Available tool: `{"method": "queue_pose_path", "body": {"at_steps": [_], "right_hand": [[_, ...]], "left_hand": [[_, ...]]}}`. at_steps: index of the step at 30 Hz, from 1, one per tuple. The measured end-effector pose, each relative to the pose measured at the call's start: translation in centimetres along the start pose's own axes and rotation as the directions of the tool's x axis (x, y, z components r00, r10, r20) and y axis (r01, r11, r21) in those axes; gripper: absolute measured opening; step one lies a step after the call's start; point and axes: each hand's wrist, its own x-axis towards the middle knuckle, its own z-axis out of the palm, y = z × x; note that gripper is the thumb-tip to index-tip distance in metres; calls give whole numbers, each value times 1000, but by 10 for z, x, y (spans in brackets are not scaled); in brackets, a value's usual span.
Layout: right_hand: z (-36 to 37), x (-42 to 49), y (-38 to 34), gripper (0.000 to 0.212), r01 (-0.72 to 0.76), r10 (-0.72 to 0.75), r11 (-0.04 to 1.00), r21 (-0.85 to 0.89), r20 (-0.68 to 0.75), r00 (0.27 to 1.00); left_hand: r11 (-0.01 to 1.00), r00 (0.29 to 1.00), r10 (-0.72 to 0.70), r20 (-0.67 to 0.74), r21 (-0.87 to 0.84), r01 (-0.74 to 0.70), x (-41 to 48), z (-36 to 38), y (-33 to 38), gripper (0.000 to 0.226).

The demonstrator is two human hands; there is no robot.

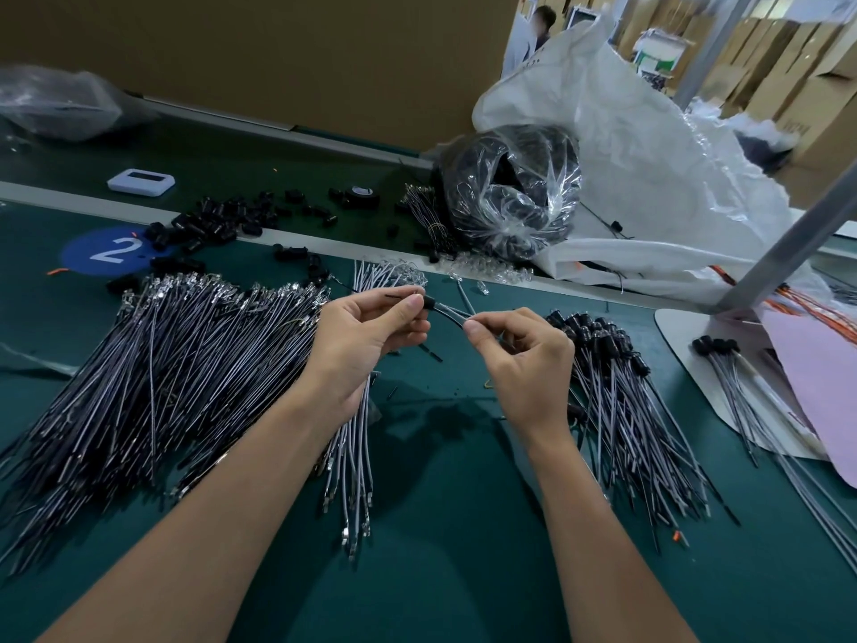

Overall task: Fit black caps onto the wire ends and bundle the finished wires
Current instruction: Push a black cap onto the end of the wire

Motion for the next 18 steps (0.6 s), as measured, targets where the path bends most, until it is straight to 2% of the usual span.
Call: {"method": "queue_pose_path", "body": {"at_steps": [7,11,18], "right_hand": [[2,0,0,7,10,-10,1000,14,51,999],[4,-1,-1,7,21,-22,999,38,41,999],[5,0,-1,4,34,-34,999,21,-15,999]], "left_hand": [[998,999,17,32,56,-19,-1,2,-1,27],[997,997,-7,78,82,1,-3,4,-2,23],[993,998,-4,67,119,-4,-5,5,0,13]]}}
